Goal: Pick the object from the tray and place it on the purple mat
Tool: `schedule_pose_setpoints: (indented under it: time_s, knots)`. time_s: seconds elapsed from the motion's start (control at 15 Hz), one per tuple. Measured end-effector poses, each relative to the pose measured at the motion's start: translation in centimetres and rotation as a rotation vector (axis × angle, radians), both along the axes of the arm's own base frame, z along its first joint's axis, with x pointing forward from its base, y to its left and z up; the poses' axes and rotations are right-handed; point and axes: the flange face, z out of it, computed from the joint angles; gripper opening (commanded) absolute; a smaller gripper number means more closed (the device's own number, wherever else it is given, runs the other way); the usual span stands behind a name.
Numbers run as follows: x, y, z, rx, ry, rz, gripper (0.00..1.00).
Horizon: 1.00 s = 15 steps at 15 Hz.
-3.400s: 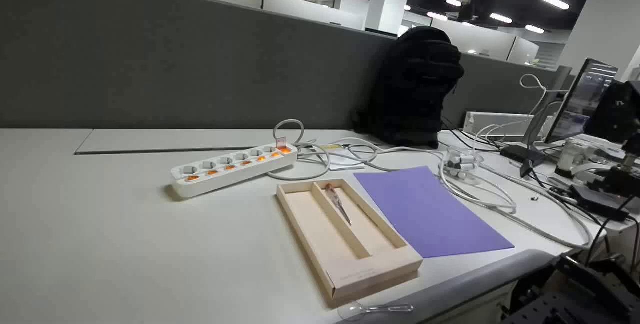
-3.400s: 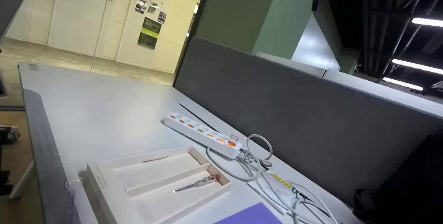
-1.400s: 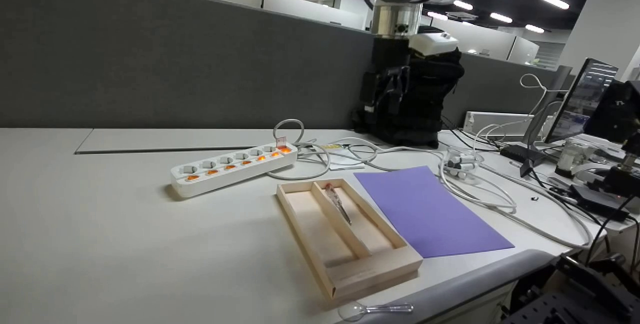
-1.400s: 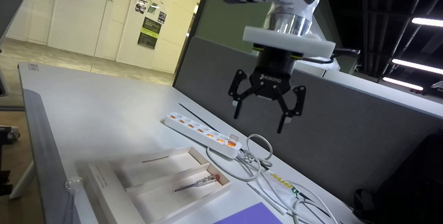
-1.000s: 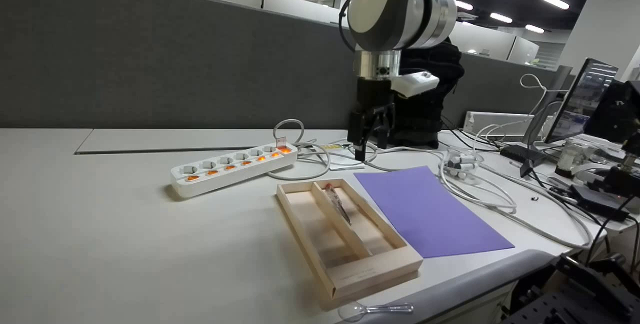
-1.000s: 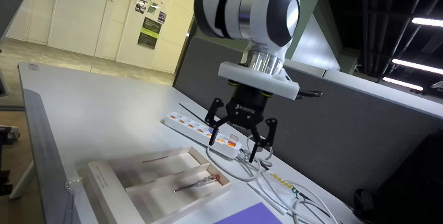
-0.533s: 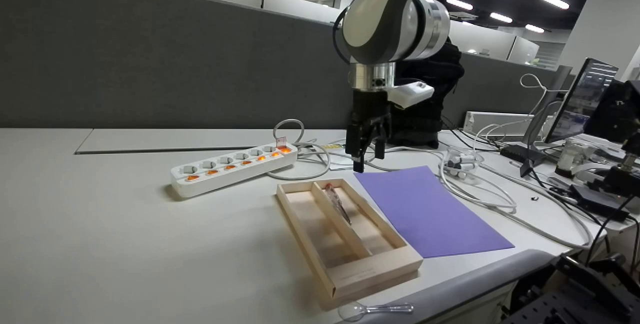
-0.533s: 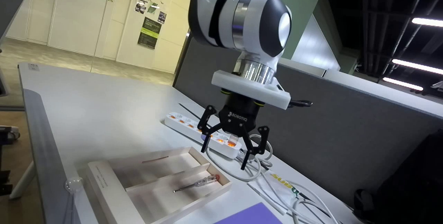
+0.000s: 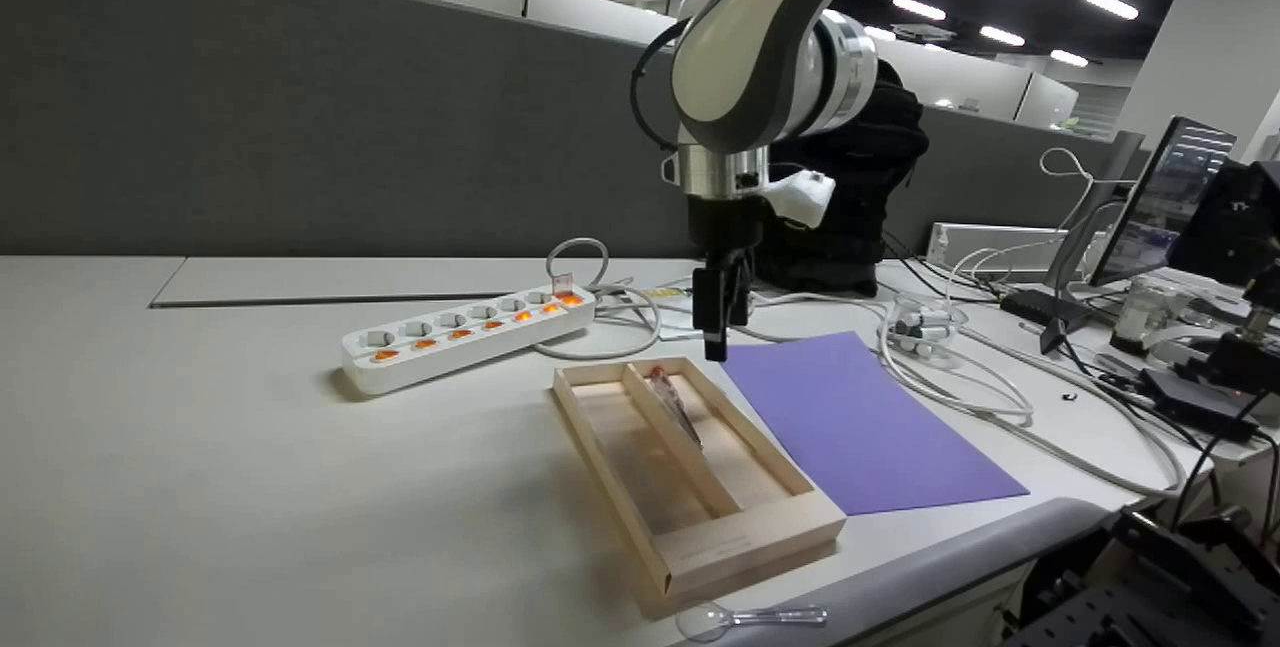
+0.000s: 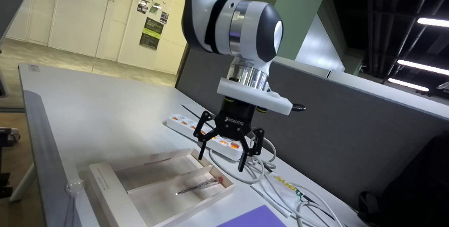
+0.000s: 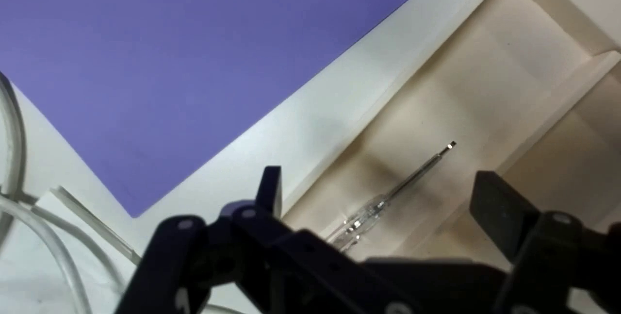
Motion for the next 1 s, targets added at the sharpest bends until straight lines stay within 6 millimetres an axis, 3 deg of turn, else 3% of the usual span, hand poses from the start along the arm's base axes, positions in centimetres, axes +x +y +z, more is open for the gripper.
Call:
schedule_pose_setpoints:
  time_s: [0.53, 1.0]
  knots:
    - [2.3, 0.8, -2.9, -0.007, 0.062, 0.295, 1.00]
    - [1.8, 2.5, -6.8, -0.076, 0.105, 0.386, 1.00]
